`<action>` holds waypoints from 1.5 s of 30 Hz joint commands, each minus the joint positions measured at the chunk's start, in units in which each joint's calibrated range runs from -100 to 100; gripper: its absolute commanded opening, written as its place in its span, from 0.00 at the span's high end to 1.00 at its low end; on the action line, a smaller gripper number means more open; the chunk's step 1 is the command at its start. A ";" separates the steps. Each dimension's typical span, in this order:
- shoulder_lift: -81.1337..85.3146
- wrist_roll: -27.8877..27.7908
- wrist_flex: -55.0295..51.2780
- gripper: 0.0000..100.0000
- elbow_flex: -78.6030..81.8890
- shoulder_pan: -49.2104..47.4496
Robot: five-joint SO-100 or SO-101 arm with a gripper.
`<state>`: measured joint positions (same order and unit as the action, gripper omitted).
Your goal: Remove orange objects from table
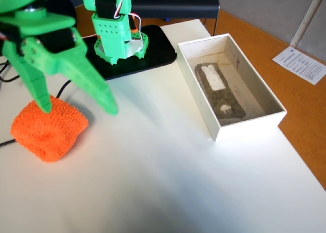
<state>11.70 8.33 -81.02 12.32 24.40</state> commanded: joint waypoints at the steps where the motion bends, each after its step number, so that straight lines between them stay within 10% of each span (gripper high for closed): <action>1: -0.83 -1.17 2.91 0.41 1.63 3.96; 26: -8.47 -11.48 25.45 0.42 23.05 17.12; 33: -10.48 -10.31 30.23 0.99 24.21 17.64; 45: -5.86 -14.80 27.31 1.00 22.18 14.31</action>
<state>1.52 -4.91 -51.22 36.58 40.55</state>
